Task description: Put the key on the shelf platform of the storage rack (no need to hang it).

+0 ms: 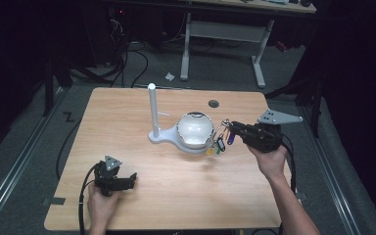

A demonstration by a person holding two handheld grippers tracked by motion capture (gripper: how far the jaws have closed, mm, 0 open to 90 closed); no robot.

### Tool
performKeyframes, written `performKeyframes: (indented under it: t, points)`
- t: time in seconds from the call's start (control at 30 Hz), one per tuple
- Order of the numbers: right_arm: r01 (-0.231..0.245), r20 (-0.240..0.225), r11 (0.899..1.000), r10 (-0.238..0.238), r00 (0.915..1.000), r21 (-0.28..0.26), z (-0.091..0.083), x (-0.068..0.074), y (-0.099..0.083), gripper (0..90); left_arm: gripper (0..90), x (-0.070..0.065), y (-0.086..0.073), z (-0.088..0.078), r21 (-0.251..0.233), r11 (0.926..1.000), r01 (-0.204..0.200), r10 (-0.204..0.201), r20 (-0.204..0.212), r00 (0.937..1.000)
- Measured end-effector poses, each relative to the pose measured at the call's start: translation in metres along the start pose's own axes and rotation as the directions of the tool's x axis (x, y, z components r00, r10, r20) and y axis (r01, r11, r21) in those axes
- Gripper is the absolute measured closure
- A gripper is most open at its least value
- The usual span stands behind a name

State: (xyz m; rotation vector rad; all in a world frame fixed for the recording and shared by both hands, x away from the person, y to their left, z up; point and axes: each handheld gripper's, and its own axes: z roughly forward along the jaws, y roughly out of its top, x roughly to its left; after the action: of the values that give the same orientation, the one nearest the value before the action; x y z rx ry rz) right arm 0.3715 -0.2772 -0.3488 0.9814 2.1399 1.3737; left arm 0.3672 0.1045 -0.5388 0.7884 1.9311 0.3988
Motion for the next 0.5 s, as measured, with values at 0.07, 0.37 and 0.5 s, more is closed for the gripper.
performKeyframes:
  t: [0.07,0.37,0.5]
  points:
    - [0.000,-0.011,1.000,-0.001,0.9999,-0.011,0.000,0.002,0.008,80.4,7.2,0.000,0.000,0.000,0.000,1.0000,0.001,-0.001,0.000,1.0000]
    - [0.019,-0.048,0.999,-0.021,0.9986,-0.026,0.007,0.008,0.036,80.5,7.9,-0.001,0.000,0.000,-0.002,0.9999,0.012,-0.012,-0.006,0.9999]
    - [0.022,-0.058,0.999,-0.024,0.9980,-0.032,0.012,0.009,0.045,81.0,7.9,0.000,0.000,0.000,-0.002,1.0000,0.009,-0.009,-0.004,1.0000]
